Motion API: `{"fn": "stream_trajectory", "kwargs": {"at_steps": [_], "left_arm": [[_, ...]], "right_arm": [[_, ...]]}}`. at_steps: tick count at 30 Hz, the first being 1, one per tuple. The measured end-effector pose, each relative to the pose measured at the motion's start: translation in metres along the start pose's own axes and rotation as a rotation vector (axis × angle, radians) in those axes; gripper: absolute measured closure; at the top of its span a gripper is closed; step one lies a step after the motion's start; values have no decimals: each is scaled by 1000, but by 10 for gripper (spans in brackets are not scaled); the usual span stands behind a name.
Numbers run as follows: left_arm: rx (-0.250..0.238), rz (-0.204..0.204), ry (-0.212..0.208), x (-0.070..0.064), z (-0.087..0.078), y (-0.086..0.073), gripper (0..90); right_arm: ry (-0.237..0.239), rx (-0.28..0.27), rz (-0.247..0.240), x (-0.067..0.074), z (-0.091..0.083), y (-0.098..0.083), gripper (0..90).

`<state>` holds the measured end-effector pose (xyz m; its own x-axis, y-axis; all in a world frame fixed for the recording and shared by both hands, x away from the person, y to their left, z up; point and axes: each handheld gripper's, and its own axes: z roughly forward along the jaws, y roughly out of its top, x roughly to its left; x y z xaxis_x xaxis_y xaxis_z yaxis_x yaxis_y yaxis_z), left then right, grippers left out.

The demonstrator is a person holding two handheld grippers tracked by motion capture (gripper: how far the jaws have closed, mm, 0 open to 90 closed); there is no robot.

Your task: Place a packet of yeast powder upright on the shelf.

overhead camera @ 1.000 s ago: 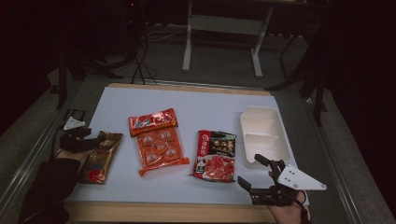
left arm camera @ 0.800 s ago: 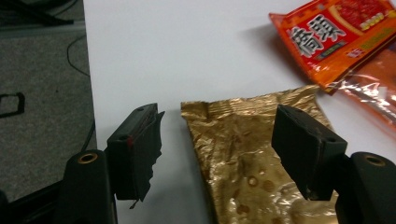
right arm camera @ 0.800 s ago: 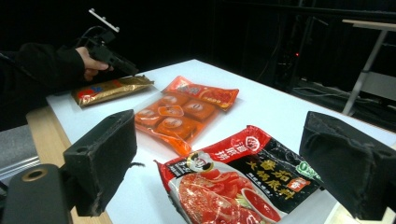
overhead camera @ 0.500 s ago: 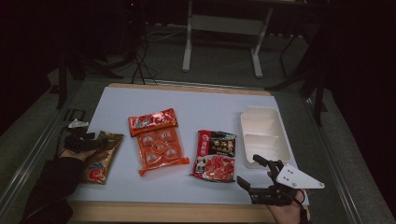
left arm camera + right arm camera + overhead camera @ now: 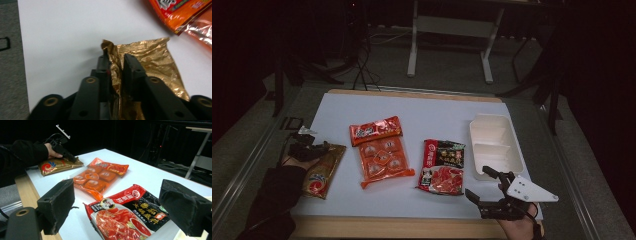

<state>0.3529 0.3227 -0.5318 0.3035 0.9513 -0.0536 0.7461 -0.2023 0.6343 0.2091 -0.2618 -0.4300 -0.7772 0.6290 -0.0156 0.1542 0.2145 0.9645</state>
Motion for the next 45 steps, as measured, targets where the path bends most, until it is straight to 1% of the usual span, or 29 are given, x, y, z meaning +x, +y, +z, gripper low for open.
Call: {"fn": "stream_trajectory", "kwargs": {"at_steps": [2, 4, 5, 6, 8, 10, 11, 12, 13, 15, 16, 17, 18, 21, 23, 24, 26, 27, 32, 34, 35, 36, 37, 43, 45], "left_arm": [[-8, -4, 6, 0, -1, 0, 856], [-26, -3, 7, -2, -4, 1, 877], [-32, -5, 5, -2, -6, 2, 882], [-44, -7, -7, -1, -9, 2, 888], [-60, -16, -13, -1, -14, 4, 896], [-90, -27, -20, 0, -20, 5, 898], [-97, -32, -26, 0, -24, 5, 899], [-123, -33, -37, -1, -29, 5, 899], [-132, -35, -41, -1, -33, 6, 899], [-162, -30, -51, -2, -41, 6, 900], [-167, -22, -53, -4, -45, 6, 900], [-172, -11, -46, -6, -48, 7, 900], [-178, -6, -51, -8, -51, 7, 900], [-213, 15, -58, -13, -61, 8, 900], [-234, 8, -70, -15, -67, 8, 900], [-259, 6, -81, -16, -71, 9, 900], [-268, 9, -83, -18, -74, 9, 900], [-295, 7, -99, -20, -79, 11, 900], [-341, 20, -136, -31, -88, 17, 900], [-341, 20, -136, -31, -88, 17, 900], [-375, 16, -172, -39, -93, 21, 900], [-391, 19, -181, -41, -94, 23, 900], [-403, 18, -186, -45, -96, 24, 900], [-468, 40, -301, -61, -98, 31, 900], [-482, 50, -315, -68, -98, 32, 900]], "right_arm": [[2, 1, -1, 0, 0, 0, 131], [1, 2, 2, -1, 0, 0, 131], [0, 3, 2, -1, 0, 0, 131], [-2, 3, 3, -1, 0, 0, 131], [-3, 2, 6, -1, 0, 0, 131], [-6, 2, 6, -1, 0, 0, 131], [-5, 1, 8, -1, 0, 0, 130], [-7, -2, 8, -1, -1, 0, 131], [-7, -4, 8, -2, -1, 0, 130], [-8, -4, 11, -2, -1, 0, 130], [-8, -4, 13, -2, -1, 0, 131], [-8, -3, 13, -2, -1, 0, 130], [-8, -4, 14, -2, 0, 0, 130], [-9, -4, 14, -2, 0, 0, 130], [-10, -3, 15, -2, 0, 1, 131], [-11, -3, 15, -2, 0, 1, 131], [-11, -3, 16, -2, 0, 0, 131], [-14, -1, 14, -3, 0, 0, 131], [-16, 5, 22, -3, 0, 0, 131], [-15, 5, 25, -4, 0, 0, 131], [-15, 3, 23, -4, 0, 0, 139], [-11, 5, 23, -4, 0, 0, 143], [-13, 6, 23, -4, 0, 0, 143], [-17, 2, 25, -4, -1, 1, 144], [-2, 1, 33, -4, 0, 1, 123]]}}
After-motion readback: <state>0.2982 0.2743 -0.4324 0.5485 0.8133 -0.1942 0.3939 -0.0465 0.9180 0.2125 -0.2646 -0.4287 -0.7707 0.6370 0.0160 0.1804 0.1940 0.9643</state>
